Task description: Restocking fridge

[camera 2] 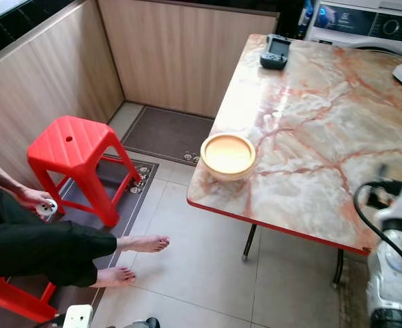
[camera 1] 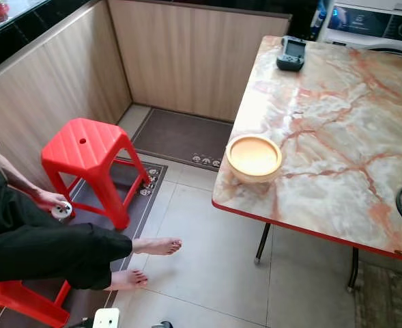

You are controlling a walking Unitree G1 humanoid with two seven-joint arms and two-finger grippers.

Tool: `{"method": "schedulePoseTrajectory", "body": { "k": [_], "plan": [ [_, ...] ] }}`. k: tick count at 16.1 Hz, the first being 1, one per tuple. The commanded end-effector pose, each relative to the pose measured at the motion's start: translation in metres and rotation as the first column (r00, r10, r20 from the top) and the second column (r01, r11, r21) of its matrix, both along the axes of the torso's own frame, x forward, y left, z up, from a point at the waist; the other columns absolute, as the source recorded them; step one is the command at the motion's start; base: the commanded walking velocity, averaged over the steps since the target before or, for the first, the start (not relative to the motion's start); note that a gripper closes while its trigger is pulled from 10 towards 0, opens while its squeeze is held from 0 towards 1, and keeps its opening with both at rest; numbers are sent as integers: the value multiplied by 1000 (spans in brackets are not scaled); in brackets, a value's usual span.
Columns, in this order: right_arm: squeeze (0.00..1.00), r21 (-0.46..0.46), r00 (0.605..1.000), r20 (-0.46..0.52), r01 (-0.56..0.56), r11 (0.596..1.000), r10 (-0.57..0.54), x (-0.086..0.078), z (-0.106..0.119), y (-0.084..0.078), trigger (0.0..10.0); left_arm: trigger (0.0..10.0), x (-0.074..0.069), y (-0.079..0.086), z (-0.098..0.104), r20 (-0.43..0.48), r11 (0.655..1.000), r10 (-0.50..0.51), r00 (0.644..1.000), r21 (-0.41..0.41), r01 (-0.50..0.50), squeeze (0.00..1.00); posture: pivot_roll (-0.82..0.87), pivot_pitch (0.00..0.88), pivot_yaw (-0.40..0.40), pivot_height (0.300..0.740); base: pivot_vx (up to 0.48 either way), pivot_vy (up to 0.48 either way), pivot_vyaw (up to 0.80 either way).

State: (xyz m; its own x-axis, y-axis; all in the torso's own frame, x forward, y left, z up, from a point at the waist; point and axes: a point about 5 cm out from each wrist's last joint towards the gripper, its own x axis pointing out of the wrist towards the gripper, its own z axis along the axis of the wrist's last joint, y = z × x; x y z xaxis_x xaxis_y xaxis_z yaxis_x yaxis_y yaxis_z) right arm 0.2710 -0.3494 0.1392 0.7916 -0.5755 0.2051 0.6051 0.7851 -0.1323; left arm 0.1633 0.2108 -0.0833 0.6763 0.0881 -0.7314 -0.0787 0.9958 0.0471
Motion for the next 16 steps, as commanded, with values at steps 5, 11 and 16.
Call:
{"method": "schedulePoseTrajectory", "body": {
  "k": [5, 11, 16],
  "plan": [
    [0, -329, 752, -314, 486, 810, -579, -73, -39, -73, 10000, 10000, -9, -4, -5, -39, 1000, -3, 999, -3, 3, 0, 110, 160, -52, 740, 0, 0, 0],
    [0, -519, 410, -600, 455, 724, -687, -148, -85, -99, 10000, 10000, -8, -5, -5, -37, 1000, -7, 999, -7, 7, 0, 104, 159, -53, 740, 0, 0, 0],
    [0, -384, 234, -837, 393, 836, -494, -183, -147, -65, 10000, 10000, -3, -8, -3, -13, 1000, -15, 1000, -11, 15, 0, 105, 158, -52, 740, 0, 0, 0]
  ]
}}
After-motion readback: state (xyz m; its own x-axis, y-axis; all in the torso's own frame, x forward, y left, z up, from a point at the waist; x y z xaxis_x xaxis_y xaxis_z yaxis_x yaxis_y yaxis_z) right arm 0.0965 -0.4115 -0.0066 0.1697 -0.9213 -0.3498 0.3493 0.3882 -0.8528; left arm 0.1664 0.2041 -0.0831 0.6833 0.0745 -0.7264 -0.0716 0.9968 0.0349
